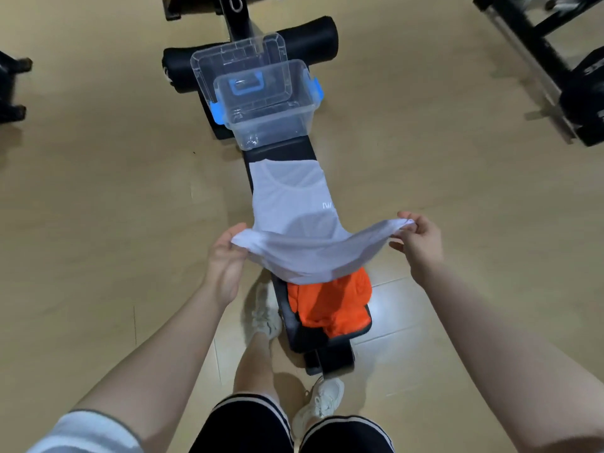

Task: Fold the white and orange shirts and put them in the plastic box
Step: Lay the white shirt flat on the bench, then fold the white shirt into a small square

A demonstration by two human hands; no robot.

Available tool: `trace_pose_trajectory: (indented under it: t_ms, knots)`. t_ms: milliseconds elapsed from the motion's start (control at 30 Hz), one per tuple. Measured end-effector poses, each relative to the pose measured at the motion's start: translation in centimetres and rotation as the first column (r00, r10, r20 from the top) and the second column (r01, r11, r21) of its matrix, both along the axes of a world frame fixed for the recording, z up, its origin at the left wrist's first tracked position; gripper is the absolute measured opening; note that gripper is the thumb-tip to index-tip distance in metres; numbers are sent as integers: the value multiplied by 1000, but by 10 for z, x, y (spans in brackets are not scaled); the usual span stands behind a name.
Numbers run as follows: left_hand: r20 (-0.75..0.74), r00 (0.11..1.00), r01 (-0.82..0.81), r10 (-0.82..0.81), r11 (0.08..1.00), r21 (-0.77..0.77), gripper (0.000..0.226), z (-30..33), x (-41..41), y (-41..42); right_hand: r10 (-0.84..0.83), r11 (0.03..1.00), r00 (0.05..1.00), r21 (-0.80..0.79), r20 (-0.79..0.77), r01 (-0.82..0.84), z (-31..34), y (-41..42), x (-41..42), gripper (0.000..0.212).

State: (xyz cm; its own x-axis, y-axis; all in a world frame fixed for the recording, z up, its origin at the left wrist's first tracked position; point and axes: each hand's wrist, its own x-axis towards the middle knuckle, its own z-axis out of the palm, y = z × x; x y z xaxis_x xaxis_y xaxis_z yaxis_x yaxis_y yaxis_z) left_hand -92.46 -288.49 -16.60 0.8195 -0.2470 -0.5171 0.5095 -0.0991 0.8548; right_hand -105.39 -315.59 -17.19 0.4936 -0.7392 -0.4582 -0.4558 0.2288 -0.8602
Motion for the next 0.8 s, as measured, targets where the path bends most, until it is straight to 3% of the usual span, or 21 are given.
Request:
trace_pose_trajectory:
  t_ms: [100, 200, 333, 467, 633, 800]
  knots:
    - [195, 972, 88, -128, 975, 203, 26, -16, 48, -20, 37, 991, 987, -119, -156, -56, -20, -22, 39, 24]
    - [324, 892, 147, -316, 879, 453, 22, -46, 105, -37, 53, 974, 948, -194, -314, -118, -42, -43, 82, 12]
    - [178, 922, 171, -343, 775, 608, 11, -87, 176, -57, 20, 978, 924, -185, -383, -98, -75, -63, 139, 30]
    - [78, 930, 213, -358, 702, 680, 28, -128, 230, -82, -44, 990, 891, -137, -452, -21, -126, -84, 186, 31]
    - [43, 931, 233, -364, 679, 696, 29, -192, 268, -96, -60, 993, 850, -116, -523, -1, -192, -95, 216, 32]
    - [54, 949, 188, -310, 696, 693, 19, -234, 276, -102, -46, 997, 860, -70, -507, 12, -241, -92, 229, 19]
